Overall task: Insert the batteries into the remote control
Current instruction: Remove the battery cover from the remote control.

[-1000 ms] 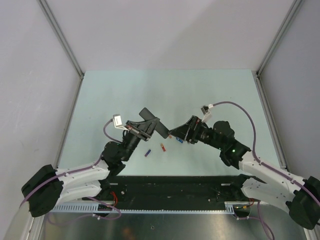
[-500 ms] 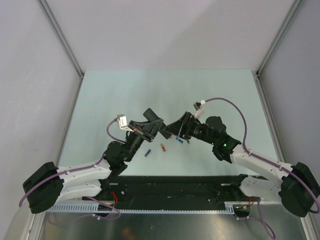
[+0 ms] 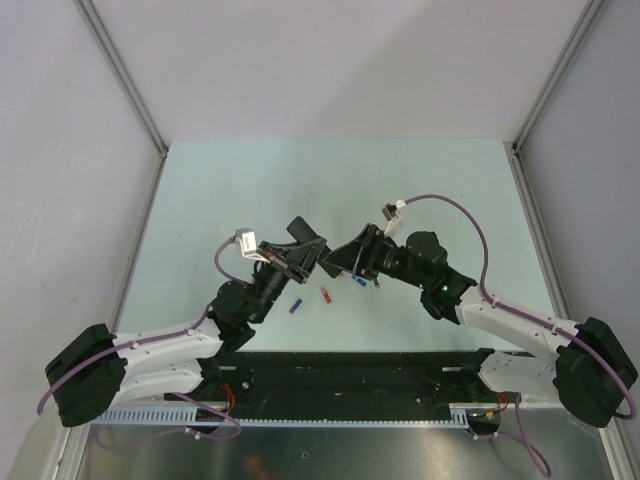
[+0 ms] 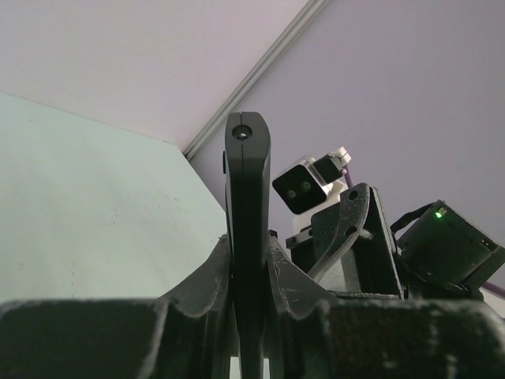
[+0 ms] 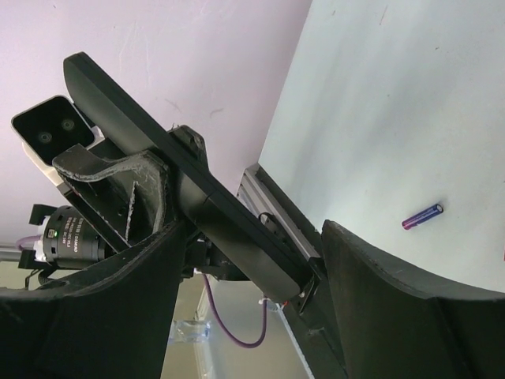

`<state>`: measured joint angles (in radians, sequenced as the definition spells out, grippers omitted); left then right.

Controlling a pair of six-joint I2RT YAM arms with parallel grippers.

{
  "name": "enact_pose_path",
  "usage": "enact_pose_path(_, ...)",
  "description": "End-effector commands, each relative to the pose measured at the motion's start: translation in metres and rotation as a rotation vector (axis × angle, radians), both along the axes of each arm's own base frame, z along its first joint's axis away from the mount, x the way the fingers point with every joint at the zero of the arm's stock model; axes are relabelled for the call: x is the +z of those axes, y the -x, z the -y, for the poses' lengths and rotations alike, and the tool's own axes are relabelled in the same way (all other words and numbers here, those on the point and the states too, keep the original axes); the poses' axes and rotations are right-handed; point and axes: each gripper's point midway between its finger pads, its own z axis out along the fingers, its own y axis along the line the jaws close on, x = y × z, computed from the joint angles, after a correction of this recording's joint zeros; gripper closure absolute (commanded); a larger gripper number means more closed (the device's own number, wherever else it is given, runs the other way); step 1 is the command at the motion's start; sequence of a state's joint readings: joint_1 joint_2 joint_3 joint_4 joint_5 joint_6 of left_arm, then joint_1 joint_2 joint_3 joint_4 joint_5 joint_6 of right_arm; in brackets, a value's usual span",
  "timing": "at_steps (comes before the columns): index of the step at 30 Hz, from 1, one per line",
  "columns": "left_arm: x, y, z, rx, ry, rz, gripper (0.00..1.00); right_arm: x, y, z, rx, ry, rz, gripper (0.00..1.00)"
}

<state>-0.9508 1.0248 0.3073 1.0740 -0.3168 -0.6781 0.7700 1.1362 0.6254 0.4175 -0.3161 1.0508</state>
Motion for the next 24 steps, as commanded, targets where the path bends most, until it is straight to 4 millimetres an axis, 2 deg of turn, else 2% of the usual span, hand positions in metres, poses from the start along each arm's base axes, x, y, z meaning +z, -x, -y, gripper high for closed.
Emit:
enact_pose_path(1, 0.028, -0.001, -0.006, 0.026, 0.072, 0.028, 1.00, 0.028, 0.001, -0.004, 0.012, -0.049, 0.051, 0.26)
enact_pose_path(5, 0.028, -0.001, -0.006, 0.024, 0.076, 0.024, 1.00, 0.026, 0.000, -0.004, 0.009, -0.043, 0.046, 0.29)
enact_pose_path(15, 0.031, 0.002, -0.005, 0.011, 0.087, 0.028, 1.00, 0.017, -0.001, -0.006, 0.012, -0.025, 0.025, 0.48)
enact_pose_path(24, 0.039, 0.002, -0.007, 0.011, 0.101, 0.039, 1.00, 0.013, 0.000, -0.005, 0.016, -0.008, 0.023, 0.52)
